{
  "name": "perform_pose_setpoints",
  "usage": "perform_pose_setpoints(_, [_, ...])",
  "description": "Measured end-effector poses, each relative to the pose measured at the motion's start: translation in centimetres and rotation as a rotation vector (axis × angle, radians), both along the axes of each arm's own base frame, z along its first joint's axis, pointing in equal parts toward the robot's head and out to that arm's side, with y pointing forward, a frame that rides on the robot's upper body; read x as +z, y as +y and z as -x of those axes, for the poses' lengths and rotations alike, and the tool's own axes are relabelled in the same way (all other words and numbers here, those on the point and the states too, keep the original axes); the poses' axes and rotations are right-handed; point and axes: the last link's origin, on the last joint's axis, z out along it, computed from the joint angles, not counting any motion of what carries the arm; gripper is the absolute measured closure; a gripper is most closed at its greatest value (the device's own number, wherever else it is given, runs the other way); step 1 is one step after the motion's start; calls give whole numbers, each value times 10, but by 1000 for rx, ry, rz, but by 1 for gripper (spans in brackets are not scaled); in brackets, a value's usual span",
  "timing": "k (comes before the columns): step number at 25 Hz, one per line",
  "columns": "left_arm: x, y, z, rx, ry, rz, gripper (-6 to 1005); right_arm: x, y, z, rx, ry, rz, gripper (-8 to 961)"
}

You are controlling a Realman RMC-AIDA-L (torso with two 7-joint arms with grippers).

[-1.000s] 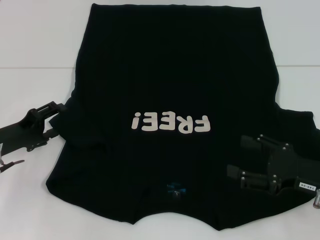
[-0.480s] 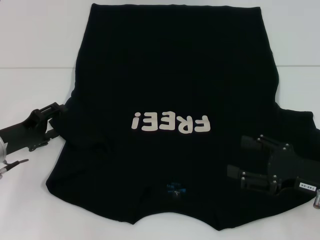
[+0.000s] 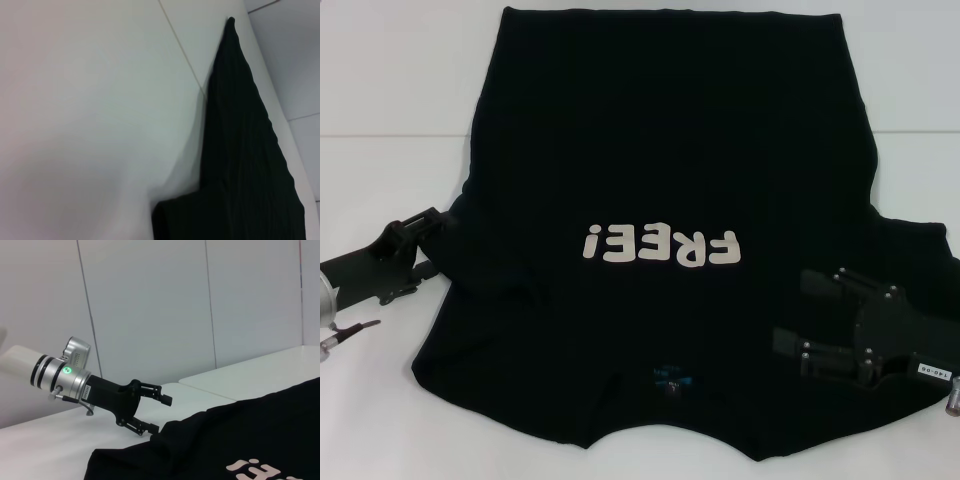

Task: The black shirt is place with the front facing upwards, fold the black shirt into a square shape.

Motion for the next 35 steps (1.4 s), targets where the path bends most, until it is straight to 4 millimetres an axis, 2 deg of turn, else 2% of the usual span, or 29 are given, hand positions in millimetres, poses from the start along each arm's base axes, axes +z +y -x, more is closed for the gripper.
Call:
perform_pose_setpoints(18, [-8, 6, -11, -25, 3, 17, 125, 1, 0, -1, -3, 3, -5, 105])
perform_pose_setpoints(25, [-11, 15, -23, -57, -2, 23, 124, 2, -1, 0, 1, 10, -4, 107])
perform_pose_setpoints(35, [-11, 18, -29, -73, -23, 18, 124, 2, -3, -1, 0, 13, -4, 109])
